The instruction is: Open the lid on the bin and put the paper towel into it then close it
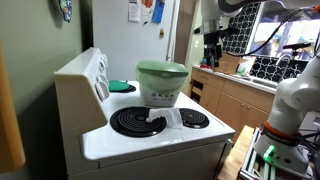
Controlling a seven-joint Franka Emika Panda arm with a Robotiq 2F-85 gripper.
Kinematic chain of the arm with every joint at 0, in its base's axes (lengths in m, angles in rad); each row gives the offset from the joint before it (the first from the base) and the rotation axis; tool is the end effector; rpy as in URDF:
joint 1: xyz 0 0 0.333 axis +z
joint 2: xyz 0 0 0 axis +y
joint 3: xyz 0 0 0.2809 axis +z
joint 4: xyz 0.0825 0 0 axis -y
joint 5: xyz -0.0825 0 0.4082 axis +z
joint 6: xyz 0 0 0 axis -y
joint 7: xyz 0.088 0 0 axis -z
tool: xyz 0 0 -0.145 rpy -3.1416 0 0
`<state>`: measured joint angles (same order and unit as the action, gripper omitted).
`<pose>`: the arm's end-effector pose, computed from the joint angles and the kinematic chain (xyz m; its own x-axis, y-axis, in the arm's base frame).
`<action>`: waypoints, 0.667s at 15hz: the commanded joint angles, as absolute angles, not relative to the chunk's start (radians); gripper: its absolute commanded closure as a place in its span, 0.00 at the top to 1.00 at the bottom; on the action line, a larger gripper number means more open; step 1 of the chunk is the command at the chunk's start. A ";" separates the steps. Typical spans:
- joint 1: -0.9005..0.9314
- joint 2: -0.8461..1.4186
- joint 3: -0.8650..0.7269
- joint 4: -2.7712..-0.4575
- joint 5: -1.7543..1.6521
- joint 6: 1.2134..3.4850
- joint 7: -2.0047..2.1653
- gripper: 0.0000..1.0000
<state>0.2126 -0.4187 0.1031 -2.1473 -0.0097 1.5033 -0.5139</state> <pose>0.4094 0.1346 0.4786 0.6625 0.7157 -0.2213 0.7220 -0.6887 -0.0659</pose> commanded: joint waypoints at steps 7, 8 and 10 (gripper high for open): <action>0.332 -0.285 0.302 -2.091 -0.207 1.629 -0.459 1.00; 0.343 -0.262 0.331 -2.085 -0.252 1.655 -0.441 1.00; 0.358 -0.222 0.380 -2.076 -0.358 1.706 -0.398 1.00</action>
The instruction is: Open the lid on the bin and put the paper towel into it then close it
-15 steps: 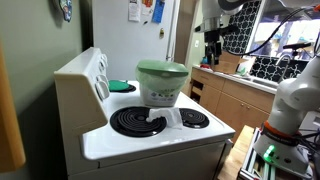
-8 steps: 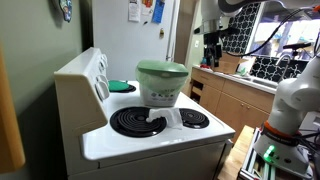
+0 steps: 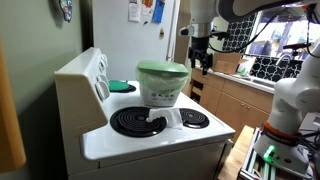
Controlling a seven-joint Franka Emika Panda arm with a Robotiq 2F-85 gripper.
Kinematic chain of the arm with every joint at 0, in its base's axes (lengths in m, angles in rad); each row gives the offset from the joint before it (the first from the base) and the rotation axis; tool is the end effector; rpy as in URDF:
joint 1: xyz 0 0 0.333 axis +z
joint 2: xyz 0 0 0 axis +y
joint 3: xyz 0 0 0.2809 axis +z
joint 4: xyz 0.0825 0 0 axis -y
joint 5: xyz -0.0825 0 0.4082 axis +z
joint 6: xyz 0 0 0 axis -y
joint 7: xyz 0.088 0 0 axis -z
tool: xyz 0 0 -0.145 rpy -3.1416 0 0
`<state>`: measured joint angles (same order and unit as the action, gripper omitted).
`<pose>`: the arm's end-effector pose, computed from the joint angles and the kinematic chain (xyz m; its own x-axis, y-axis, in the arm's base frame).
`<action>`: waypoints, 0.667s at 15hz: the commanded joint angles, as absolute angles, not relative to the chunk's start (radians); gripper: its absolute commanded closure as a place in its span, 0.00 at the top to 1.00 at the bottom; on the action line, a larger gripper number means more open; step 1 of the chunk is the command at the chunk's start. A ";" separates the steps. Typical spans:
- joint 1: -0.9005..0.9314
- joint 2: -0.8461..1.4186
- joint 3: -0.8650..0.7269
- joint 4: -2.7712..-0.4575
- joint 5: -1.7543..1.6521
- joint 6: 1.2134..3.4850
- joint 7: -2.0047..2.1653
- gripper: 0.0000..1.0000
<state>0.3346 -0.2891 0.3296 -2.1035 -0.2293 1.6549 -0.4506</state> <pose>0.3953 0.2756 0.4490 0.4322 0.8527 -0.2933 0.8999 -0.3870 0.2010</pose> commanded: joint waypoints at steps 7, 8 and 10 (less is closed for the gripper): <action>0.379 -0.158 0.428 -2.085 -0.632 1.842 -0.323 1.00; 0.382 -0.145 0.433 -2.086 -0.670 1.863 -0.310 1.00; 0.386 -0.133 0.437 -2.086 -0.695 1.873 -0.298 1.00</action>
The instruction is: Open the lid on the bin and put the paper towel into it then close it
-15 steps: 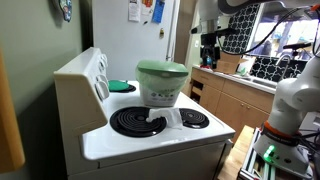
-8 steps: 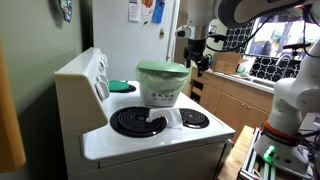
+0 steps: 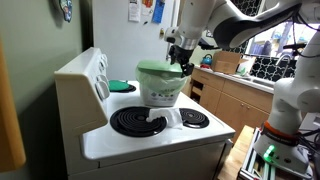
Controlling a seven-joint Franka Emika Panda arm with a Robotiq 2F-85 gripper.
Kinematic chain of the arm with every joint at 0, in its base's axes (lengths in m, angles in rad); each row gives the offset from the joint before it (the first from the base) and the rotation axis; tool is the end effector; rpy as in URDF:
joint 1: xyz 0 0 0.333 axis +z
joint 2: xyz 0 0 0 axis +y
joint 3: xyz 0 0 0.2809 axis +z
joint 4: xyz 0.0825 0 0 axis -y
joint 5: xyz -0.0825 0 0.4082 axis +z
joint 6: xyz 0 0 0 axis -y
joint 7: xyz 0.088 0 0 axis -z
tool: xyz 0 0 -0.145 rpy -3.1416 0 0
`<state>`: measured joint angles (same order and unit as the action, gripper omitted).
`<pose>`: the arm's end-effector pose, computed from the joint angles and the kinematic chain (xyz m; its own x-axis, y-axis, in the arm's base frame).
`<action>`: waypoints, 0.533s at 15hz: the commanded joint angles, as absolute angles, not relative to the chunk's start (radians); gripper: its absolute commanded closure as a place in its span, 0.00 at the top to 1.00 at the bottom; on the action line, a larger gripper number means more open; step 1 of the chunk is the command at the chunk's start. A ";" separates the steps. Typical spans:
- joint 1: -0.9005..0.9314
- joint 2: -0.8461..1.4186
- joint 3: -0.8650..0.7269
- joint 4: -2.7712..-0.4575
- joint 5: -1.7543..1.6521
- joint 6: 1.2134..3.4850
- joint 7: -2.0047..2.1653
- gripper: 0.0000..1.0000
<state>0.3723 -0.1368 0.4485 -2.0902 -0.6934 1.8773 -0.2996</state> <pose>0.4183 0.3485 0.4162 0.2983 0.8901 -0.3446 0.8280 -0.0618 0.5573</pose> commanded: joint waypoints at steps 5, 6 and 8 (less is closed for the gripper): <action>0.384 -0.128 0.443 -2.099 -0.726 1.946 -0.168 1.00; 0.383 -0.128 0.445 -2.105 -0.739 1.973 -0.128 1.00; 0.382 -0.126 0.450 -2.118 -0.782 2.016 -0.045 1.00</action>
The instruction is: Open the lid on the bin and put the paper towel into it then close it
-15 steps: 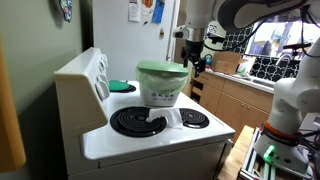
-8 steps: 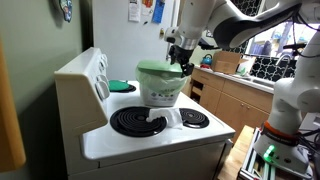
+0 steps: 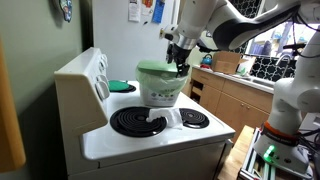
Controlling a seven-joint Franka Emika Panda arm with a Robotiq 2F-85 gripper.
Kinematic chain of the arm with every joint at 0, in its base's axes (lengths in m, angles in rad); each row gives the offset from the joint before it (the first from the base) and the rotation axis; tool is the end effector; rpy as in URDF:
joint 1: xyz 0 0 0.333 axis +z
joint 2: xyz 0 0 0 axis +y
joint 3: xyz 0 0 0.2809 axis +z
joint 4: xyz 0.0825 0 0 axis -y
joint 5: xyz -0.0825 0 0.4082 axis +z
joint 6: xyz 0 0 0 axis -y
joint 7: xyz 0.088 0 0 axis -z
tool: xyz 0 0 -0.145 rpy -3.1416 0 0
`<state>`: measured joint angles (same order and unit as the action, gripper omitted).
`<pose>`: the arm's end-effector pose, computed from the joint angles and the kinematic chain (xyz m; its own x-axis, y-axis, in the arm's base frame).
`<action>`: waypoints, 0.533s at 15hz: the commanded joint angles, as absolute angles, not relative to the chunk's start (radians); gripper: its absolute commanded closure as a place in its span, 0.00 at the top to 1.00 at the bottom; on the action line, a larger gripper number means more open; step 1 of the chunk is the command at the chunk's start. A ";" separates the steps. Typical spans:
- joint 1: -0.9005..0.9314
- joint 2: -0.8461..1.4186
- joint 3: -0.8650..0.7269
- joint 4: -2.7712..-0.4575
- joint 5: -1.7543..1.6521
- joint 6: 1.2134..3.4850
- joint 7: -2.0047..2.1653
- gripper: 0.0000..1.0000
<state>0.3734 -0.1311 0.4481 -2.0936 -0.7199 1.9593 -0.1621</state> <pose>0.4225 0.3606 0.4171 0.3611 0.9063 -0.2194 0.7686 -0.1560 0.6204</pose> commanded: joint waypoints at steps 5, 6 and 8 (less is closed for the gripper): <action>0.384 -0.103 0.458 -2.138 -0.928 2.005 0.182 1.00; 0.387 -0.098 0.458 -2.144 -0.943 2.012 0.205 1.00; 0.392 -0.089 0.458 -2.153 -0.976 2.015 0.243 1.00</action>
<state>0.3802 -0.0973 0.4565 -2.1268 -0.9184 1.9986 0.1675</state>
